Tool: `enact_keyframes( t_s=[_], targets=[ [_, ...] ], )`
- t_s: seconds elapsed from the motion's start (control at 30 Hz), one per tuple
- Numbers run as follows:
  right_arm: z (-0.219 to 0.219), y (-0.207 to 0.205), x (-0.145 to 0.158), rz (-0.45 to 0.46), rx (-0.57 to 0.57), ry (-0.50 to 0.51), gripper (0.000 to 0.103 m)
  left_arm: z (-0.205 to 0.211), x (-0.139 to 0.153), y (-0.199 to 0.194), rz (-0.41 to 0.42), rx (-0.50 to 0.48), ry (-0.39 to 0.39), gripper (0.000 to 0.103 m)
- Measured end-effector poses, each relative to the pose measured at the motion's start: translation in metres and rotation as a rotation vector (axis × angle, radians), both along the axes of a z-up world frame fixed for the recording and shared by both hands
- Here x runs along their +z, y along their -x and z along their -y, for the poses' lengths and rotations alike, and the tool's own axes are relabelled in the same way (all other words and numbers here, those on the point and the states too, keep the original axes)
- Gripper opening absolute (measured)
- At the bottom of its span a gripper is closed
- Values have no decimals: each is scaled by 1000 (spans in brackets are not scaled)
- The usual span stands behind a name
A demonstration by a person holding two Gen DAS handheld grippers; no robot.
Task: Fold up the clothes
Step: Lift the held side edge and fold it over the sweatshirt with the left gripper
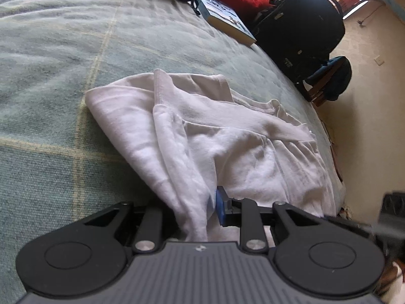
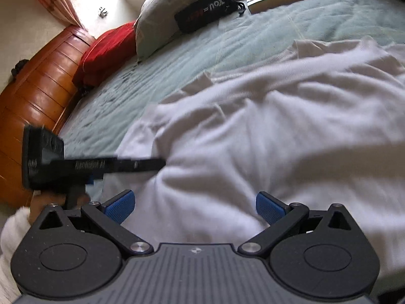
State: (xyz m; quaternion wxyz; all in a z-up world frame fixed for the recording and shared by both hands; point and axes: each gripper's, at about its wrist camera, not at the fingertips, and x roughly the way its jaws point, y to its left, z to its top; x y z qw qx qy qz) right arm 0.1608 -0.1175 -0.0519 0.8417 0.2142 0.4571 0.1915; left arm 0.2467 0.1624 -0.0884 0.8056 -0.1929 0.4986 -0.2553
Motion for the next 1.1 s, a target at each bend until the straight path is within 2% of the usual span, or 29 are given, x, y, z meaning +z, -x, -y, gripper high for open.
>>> enact_keyframes(
  t_s=[0.13,0.43,0.63,0.77,0.97,1.1],
  targets=[
    [9,13,5,-11,-16,-20,103,8,7,1,2,14,-51,24],
    [42,40,30,69,-3,-3,103,32,33,5,22,16,-185,19],
    [78,53,41,139,13,-29,103,56,66,10,59,-12,-228,18],
    [95,60,45,183,7,-13,103,78,90,12,71,-41,-224,18],
    [115,73,42,218,16,-6,103,125,120,13,94,-109,-240,18],
    [131,83,41,241,1,-9,103,157,130,10,98,-145,-253,18]
  ],
)
